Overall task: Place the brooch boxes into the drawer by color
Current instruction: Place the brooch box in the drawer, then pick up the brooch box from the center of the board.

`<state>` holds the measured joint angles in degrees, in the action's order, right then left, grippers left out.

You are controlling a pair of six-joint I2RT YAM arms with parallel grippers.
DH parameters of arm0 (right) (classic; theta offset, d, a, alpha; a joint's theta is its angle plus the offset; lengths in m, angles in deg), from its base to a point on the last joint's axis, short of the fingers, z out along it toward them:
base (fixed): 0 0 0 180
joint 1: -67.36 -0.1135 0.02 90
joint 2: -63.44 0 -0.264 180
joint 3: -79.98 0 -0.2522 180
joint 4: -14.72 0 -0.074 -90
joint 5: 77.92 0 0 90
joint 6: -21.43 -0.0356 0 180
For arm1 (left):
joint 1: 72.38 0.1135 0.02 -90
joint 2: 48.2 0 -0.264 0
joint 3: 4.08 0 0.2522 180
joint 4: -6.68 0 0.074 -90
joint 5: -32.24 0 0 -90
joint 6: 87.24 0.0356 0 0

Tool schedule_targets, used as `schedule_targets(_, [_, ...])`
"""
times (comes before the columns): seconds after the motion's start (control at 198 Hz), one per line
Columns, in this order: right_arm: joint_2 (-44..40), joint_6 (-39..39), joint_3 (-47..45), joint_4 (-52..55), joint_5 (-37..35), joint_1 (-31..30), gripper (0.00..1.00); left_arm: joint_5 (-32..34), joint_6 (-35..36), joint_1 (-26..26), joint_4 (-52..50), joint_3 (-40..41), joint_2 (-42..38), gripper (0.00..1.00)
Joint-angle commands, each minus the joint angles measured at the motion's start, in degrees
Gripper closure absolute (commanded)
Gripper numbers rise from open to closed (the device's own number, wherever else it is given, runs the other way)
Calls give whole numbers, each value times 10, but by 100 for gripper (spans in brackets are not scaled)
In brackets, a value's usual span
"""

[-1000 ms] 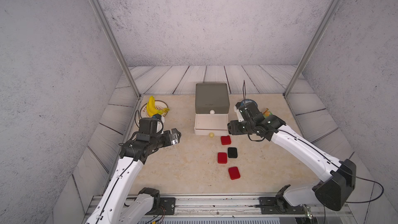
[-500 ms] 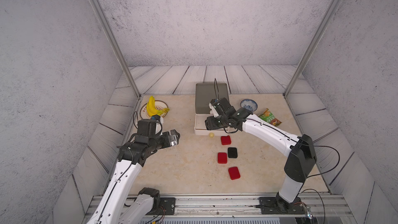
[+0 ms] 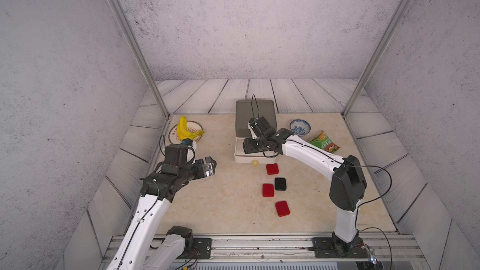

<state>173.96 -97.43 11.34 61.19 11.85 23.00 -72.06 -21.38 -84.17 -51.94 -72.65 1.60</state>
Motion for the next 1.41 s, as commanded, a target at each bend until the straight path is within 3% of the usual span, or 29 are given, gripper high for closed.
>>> schedule_targets(0.0, [16,-5,22,-1,-16,-4,63,9,11,-2,-8,1,-6,2])
schedule_targets(0.282, [48,-11,35,-7,-21,-8,59,9,12,-1,-7,5,-6,2])
schedule_targets(0.398, [51,-10,37,-6,-23,-8,44,9,13,-1,-8,5,-6,2])
schedule_targets(0.529, [42,-5,38,-8,-32,-8,33,8,13,-1,-7,5,-6,2])
schedule_targets(0.817, [10,5,32,0,-45,-8,27,5,10,-1,-9,0,-5,2])
schedule_targets(1.135, [-187,20,-136,-17,-60,-21,27,0,6,-1,-5,-5,0,2])
schedule_targets(1.402, [-364,-2,-301,66,-163,-21,26,-7,-1,-2,1,-9,10,2])
